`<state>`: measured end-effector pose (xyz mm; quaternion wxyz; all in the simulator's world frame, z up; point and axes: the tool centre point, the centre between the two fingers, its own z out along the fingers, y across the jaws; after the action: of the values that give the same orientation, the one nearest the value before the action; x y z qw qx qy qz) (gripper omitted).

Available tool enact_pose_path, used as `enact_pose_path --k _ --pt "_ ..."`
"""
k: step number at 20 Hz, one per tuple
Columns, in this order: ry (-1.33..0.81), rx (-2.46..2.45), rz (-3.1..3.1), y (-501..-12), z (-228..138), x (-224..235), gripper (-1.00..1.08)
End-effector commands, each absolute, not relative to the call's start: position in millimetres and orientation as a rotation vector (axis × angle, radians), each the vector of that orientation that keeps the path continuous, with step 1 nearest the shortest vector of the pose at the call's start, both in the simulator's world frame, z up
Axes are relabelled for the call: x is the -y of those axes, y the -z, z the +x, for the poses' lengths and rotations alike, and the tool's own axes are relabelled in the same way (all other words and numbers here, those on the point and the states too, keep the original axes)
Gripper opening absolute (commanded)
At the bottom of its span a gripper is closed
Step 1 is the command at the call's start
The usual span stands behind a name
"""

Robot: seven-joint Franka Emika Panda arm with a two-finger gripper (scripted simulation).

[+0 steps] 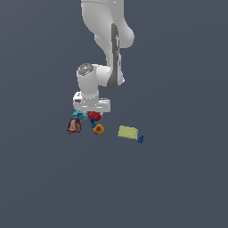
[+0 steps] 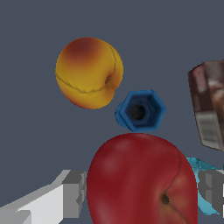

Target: Pick up a designated object from a clutter of objects.

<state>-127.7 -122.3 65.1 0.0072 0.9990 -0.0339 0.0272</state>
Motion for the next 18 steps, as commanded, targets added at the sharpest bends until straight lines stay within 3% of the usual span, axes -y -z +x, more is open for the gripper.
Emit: enact_pose_path --k 1,18 --pt "-0.087 0.104 3.124 -67.7 -125.7 120.7 -1.0" --pt "-0.065 0.098 3.123 -144.4 -76.2 72.6 -1.0"
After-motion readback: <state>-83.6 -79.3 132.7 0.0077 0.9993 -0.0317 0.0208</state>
